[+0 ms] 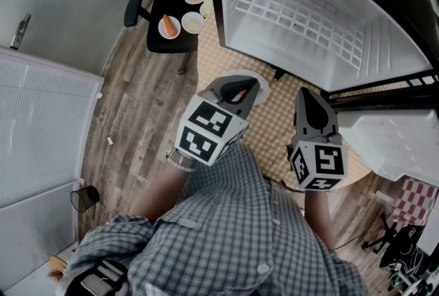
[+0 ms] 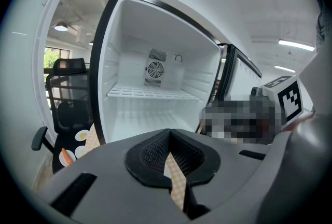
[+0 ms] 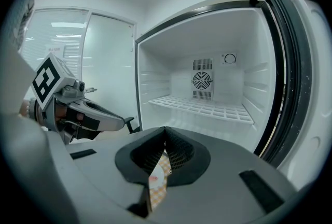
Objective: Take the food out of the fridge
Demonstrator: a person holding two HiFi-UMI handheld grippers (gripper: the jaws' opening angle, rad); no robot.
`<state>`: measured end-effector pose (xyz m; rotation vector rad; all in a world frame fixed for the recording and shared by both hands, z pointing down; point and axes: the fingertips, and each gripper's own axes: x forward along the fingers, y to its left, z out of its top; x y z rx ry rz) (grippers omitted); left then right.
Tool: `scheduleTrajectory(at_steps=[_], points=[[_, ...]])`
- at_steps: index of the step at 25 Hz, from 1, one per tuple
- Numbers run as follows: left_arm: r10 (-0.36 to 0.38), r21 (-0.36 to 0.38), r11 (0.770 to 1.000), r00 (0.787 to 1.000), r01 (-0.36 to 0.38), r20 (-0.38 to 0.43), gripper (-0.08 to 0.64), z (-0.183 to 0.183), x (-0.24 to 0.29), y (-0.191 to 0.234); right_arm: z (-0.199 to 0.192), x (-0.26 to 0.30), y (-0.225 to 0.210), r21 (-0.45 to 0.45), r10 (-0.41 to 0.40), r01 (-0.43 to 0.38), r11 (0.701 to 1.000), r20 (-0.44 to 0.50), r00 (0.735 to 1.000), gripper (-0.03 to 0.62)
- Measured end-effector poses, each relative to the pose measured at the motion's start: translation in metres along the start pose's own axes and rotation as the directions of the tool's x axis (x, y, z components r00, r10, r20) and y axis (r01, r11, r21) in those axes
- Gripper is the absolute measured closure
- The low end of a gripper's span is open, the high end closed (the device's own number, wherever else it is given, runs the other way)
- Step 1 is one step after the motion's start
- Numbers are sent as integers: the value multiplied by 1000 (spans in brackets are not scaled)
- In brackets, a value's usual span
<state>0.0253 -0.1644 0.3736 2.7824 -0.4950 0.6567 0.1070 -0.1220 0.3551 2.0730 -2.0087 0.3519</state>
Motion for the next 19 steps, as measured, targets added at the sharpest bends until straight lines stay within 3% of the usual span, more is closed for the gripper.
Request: scheduleTrajectory(at_steps=[19], points=[[-6,-6,1000,1000,6,-13,554,-5,1,-3,-8,1,1,2,12,-12,1000,-24,1000,583]])
